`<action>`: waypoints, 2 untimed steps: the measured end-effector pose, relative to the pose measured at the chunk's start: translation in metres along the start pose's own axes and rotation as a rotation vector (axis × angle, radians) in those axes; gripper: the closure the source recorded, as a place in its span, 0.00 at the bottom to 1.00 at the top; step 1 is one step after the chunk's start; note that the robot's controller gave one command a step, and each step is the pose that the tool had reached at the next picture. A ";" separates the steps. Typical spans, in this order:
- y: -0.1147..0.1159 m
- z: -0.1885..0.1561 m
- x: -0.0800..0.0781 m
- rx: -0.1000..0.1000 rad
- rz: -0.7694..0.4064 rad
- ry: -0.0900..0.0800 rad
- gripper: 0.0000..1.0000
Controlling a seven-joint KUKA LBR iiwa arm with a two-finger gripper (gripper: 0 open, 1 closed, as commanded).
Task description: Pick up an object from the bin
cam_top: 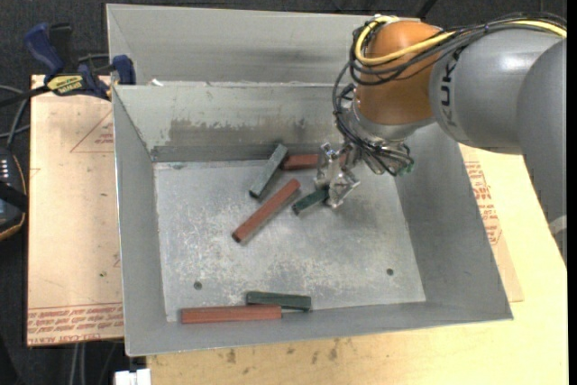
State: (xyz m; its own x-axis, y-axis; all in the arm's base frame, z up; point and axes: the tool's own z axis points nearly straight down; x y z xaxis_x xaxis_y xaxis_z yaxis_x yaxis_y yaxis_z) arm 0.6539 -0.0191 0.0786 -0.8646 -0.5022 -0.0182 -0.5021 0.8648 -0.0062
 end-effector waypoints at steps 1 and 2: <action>0.000 -0.002 0.000 -0.001 0.000 0.002 1.00; 0.002 -0.010 0.003 -0.007 -0.001 0.015 1.00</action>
Offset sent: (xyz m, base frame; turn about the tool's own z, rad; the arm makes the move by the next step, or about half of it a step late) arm 0.0001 -0.0001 0.0757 0.0000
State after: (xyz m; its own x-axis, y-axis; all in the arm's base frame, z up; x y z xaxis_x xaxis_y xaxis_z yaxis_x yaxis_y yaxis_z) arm 0.6505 -0.0189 0.0885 -0.8641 -0.5033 -0.0035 -0.5033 0.8641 0.0008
